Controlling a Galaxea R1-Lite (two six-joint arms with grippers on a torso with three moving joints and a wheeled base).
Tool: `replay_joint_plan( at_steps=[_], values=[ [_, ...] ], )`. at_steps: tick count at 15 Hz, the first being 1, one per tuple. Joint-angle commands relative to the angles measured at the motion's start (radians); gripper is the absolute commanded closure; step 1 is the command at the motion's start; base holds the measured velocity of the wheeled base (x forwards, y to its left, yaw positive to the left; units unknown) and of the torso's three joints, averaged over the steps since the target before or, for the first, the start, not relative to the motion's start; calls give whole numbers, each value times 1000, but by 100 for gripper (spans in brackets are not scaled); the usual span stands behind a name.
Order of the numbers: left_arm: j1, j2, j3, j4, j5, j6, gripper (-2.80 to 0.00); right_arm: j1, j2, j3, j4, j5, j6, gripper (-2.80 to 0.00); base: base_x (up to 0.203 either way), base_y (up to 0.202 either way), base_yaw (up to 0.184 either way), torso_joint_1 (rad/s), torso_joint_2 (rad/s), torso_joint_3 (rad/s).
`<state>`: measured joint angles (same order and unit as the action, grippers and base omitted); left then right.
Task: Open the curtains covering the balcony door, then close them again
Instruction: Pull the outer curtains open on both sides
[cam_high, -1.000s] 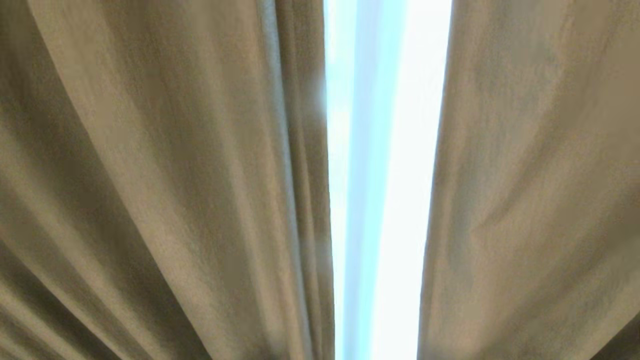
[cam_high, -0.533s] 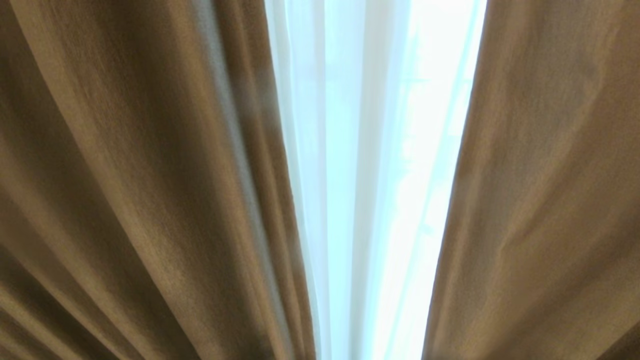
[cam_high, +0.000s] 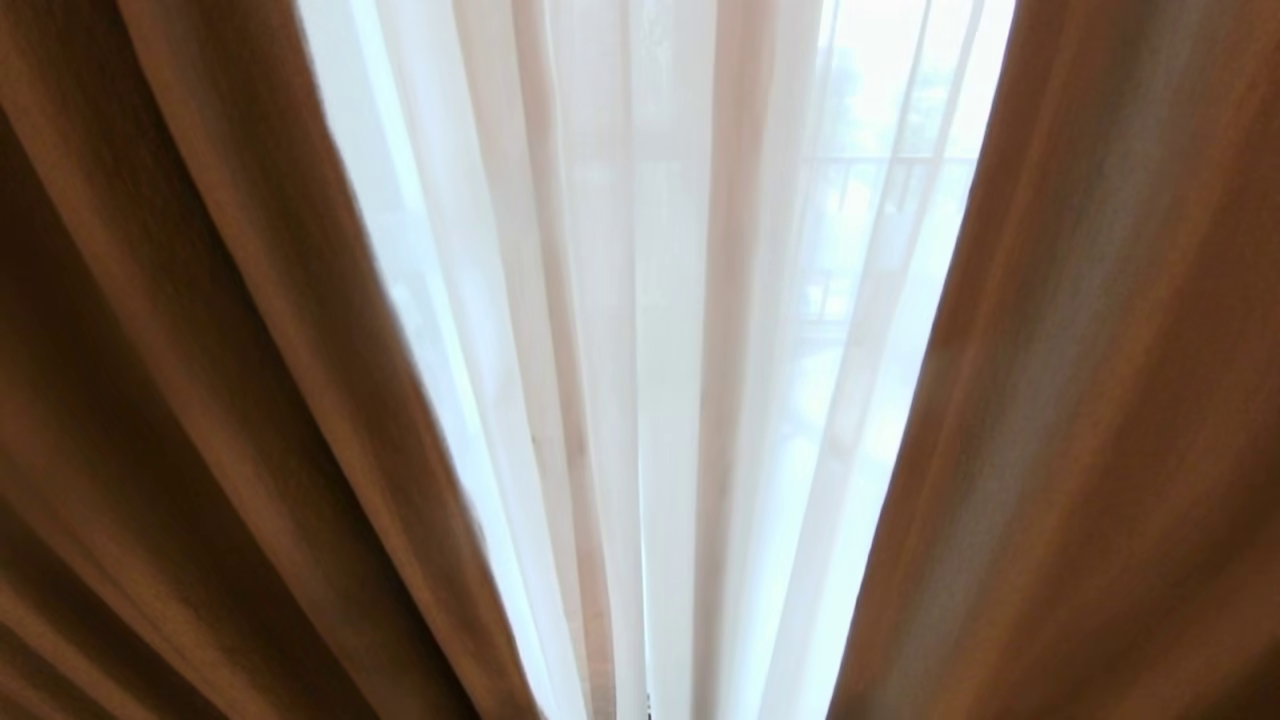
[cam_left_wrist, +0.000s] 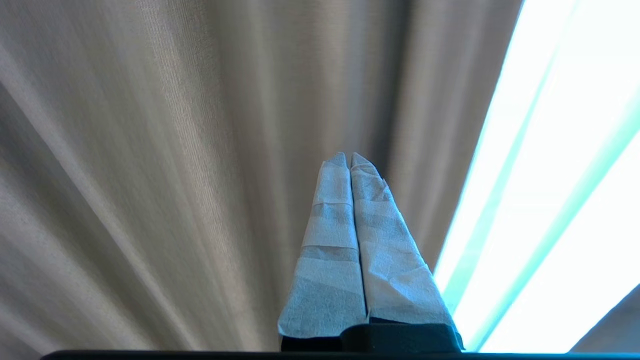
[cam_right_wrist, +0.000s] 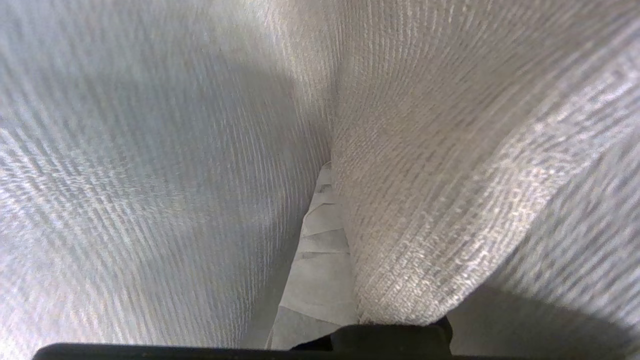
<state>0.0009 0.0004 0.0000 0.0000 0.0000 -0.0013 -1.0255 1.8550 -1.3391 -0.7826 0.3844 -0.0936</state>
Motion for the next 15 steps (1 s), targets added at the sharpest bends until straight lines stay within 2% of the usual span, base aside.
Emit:
replay_joint_plan(
  at_steps=[1,3,7,11,15],
  values=[
    [1,0,0,0,0,0,0,8,-50,21,-9,22,1,0,0,0,0,0,0,0],
    [1,0,0,0,0,0,0,35,-100,69,-8,49,7,0,0,0,0,0,0,0],
    [1,0,0,0,0,0,0,118,-237,195,-9,130,84,0,0,0,0,0,0,0],
    [1,0,0,0,0,0,0,191,-332,306,-9,186,96,0,0,0,0,0,0,0],
    [1,0,0,0,0,0,0,225,-353,330,-7,200,98,0,0,0,0,0,0,0]
  ],
)
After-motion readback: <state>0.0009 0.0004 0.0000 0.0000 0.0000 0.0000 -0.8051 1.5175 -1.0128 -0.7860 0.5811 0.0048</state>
